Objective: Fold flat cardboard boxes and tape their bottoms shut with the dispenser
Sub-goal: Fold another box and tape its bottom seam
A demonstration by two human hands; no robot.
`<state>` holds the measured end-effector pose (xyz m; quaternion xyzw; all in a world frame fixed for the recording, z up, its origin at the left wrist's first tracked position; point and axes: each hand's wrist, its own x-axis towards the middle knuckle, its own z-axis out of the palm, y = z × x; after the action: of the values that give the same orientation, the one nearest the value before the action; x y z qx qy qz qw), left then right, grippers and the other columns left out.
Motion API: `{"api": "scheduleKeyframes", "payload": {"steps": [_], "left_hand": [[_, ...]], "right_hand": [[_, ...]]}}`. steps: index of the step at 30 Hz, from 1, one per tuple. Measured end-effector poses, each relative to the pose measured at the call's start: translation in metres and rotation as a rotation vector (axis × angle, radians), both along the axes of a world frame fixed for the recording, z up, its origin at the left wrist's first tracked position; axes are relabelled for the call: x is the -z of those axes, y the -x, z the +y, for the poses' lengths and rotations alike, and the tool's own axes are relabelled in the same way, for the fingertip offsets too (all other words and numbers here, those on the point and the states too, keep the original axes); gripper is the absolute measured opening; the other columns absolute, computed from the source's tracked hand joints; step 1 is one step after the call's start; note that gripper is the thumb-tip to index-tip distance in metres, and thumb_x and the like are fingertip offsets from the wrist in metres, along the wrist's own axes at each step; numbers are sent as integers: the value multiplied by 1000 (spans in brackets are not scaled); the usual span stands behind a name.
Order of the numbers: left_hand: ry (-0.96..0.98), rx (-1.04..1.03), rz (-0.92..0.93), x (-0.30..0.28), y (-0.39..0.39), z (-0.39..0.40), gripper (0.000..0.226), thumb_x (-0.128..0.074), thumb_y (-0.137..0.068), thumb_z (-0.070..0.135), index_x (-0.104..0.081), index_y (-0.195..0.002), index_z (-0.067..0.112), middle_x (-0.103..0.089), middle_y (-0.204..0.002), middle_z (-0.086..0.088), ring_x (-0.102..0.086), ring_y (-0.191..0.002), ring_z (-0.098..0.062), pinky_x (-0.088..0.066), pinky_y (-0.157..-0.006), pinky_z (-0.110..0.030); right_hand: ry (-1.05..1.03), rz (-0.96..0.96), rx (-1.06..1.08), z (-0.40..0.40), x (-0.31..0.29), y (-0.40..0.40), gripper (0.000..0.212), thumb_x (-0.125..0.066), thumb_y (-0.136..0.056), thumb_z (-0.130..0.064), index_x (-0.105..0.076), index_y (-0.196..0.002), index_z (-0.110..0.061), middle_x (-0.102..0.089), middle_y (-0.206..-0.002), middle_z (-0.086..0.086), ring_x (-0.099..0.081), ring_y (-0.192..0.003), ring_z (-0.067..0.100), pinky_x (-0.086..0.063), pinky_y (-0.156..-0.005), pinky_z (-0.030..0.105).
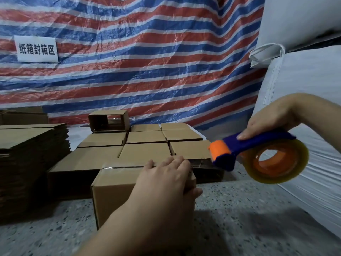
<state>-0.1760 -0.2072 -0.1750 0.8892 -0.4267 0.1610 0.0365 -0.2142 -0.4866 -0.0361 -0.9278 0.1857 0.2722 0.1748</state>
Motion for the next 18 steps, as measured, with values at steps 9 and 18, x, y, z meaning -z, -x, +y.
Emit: {"api": "scheduleKeyframes", "payload": {"steps": [9,18], "left_hand": [[-34,-1,12,-5,0,0,68,-30,-94,67,-11,-154,39,-10,-164,14,-11,-150,-9,-13,-121,-45],[25,27,-15,-2,3,2,61,-32,-95,66,-22,-149,39,-24,-160,13,-22,-147,-12,-18,-118,-46]], "right_hand": [[757,-34,-202,65,113,-25,51,-63,-81,-73,-61,-87,-22,-61,-83,-2,-56,-69,16,-50,-64,32],[691,-777,29,32,235,1,56,-41,-87,-81,-56,-87,-27,-66,-88,-5,-63,-80,16,-44,-61,30]]}}
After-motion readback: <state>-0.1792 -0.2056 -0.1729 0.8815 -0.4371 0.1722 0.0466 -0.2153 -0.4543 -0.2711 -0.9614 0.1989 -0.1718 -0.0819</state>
